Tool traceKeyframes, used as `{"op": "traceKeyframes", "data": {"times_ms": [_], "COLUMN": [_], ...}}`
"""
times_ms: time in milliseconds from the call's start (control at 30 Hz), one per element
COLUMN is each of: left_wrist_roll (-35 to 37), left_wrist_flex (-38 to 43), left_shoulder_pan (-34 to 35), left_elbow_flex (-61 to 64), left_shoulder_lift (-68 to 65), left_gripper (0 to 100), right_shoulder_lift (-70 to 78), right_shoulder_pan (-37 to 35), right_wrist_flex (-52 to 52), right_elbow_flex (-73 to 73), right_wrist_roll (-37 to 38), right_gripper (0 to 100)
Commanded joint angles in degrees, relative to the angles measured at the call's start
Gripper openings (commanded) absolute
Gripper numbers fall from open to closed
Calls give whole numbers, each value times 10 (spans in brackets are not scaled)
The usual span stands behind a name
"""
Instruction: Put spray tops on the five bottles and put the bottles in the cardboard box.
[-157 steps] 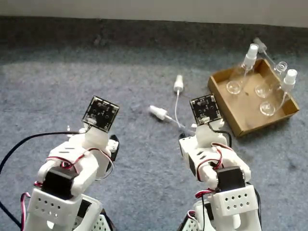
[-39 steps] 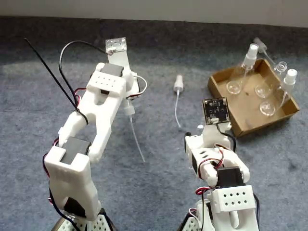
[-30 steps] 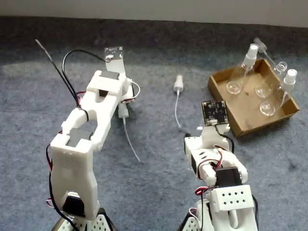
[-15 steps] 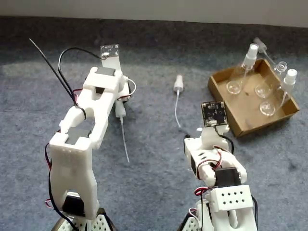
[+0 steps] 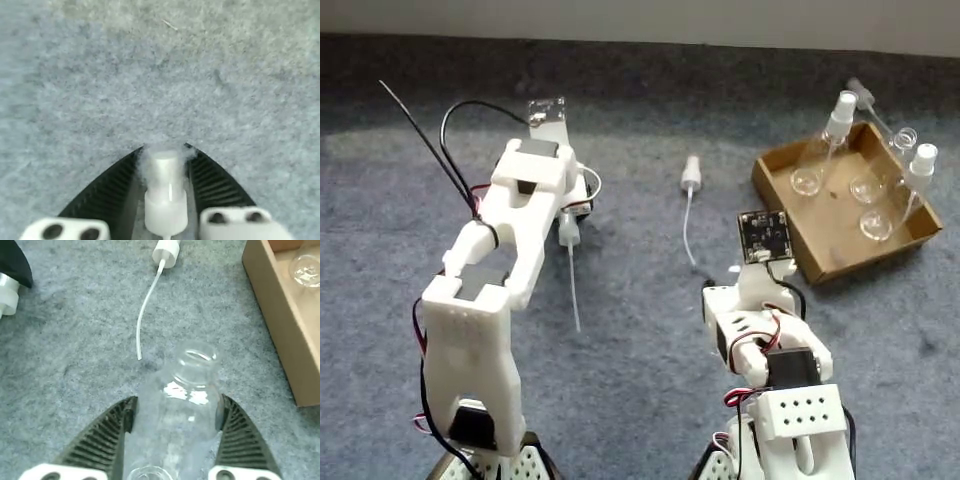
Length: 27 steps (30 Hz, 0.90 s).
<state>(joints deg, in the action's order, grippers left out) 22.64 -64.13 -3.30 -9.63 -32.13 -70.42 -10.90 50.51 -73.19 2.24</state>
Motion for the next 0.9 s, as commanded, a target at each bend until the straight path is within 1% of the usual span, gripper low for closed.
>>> {"op": "traceKeyframes", "data": {"times_ms": [0, 133, 200, 300, 467, 567, 733, 867], "left_wrist_roll": [-3, -3, -3, -3, -5, -6, -7, -10], "left_wrist_flex": [-3, -5, -25, -92, -231, -280, -312, -339], "left_shoulder_pan": [5, 4, 4, -1, -37, -60, -95, -124], "left_elbow_flex": [-30, -47, -64, -108, -179, -200, -202, -201], "left_shoulder_lift": [10, 11, 14, 38, 111, 157, 241, 320], "left_gripper": [6, 6, 6, 6, 6, 6, 6, 6], "right_shoulder_lift": [-9, -9, -9, -9, -9, -9, -9, -9], "right_shoulder_pan": [4, 4, 4, 3, -7, -36, -100, -127], "right_wrist_flex": [-12, -12, -13, -17, -70, -72, -73, -87], "right_elbow_flex": [7, 7, 7, 7, 4, -10, -12, -13], "right_wrist_roll": [-2, -2, -2, -4, -5, -3, -2, -1], "right_gripper": [142, 142, 142, 142, 142, 142, 142, 142]}}
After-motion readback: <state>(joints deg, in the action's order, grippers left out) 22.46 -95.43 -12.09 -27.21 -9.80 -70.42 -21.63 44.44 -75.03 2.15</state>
